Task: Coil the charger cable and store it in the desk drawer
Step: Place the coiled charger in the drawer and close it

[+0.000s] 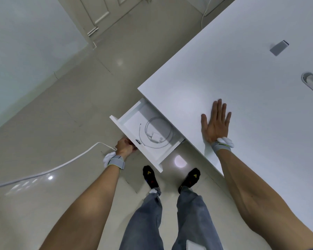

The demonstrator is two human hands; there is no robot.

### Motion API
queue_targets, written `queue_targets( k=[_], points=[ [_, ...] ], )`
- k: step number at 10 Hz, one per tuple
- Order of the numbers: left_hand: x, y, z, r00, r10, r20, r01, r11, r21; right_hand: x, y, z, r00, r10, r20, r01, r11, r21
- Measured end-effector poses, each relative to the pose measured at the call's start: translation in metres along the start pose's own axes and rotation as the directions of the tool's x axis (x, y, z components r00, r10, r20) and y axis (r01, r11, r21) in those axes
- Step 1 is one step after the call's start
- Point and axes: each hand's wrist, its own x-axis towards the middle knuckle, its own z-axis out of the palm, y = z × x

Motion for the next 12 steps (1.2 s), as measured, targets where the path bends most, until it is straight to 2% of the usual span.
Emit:
queue_targets(
  k=[2,5,10,12],
  points=[
    [0.006,0.020,0.022,1.000,0.001,0.029,0.001,0.997,-0.077,-0.003,-0.002,-0.003,0.999,0.012,-0.031,-0.011,1.000,0.008],
    [0.010,0.067,0.072,0.994,0.081,0.069,-0.068,0.981,-0.180,0.001,-0.004,-0.005,0.999,0.031,-0.036,-0.031,0.999,0.016],
    [0.019,0.114,0.114,0.992,0.091,0.082,-0.072,0.974,-0.217,0.003,-0.005,-0.009,0.998,0.045,-0.047,-0.044,0.999,0.009],
    [0.023,0.117,0.117,0.995,0.083,0.064,-0.072,0.985,-0.156,0.004,-0.004,-0.006,0.998,0.048,-0.039,-0.047,0.999,0.021]
  ],
)
